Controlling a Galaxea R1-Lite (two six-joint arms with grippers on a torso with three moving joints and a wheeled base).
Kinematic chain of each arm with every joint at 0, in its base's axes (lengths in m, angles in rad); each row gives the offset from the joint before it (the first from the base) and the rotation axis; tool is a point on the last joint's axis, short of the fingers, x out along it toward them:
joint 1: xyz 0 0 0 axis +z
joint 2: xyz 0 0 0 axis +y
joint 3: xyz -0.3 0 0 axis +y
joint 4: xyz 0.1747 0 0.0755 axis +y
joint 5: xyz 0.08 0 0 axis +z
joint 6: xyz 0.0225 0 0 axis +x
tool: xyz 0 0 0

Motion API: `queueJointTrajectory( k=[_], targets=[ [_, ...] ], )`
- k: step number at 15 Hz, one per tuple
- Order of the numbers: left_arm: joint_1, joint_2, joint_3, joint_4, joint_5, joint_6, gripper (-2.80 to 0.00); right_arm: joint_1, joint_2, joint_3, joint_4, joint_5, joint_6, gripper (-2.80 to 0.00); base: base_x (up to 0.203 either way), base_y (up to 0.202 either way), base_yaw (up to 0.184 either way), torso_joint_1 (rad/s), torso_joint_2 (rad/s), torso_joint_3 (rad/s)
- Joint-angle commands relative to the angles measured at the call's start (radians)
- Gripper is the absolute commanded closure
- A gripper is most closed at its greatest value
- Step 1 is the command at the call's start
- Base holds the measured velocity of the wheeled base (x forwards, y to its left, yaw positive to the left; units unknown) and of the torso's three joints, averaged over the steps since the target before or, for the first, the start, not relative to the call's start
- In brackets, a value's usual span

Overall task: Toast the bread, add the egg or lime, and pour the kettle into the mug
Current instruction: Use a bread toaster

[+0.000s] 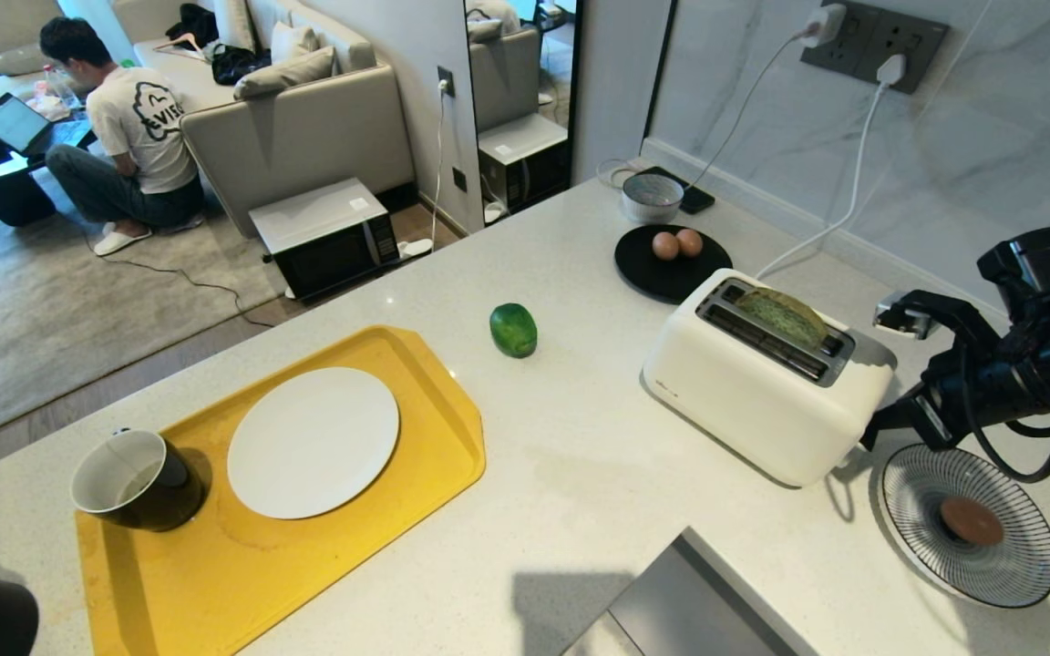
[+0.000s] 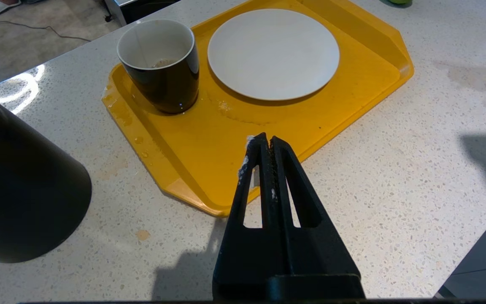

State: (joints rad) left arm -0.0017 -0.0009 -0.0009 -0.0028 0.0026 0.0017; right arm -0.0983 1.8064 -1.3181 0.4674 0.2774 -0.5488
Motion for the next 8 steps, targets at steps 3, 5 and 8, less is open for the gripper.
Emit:
queueJointTrajectory(
  k=[3,5,8],
  targets=[
    [0.0,0.001,0.0,0.0,0.0,0.0,0.0,0.0,0.004,0.0,0.003,0.002,-0.003,0.0,0.0,0.0,0.0,0.0,0.0,0.0],
    [0.0,0.001,-0.001,0.0,0.0,0.0,0.0,0.0,0.005,0.0,0.003,0.002,-0.003,0.0,0.0,0.0,0.0,0.0,0.0,0.0],
    [0.0,0.001,-0.001,0.0,0.0,0.0,0.0,0.0,0.005,0.0,0.003,0.002,-0.003,0.0,0.0,0.0,0.0,0.0,0.0,0.0]
  ],
)
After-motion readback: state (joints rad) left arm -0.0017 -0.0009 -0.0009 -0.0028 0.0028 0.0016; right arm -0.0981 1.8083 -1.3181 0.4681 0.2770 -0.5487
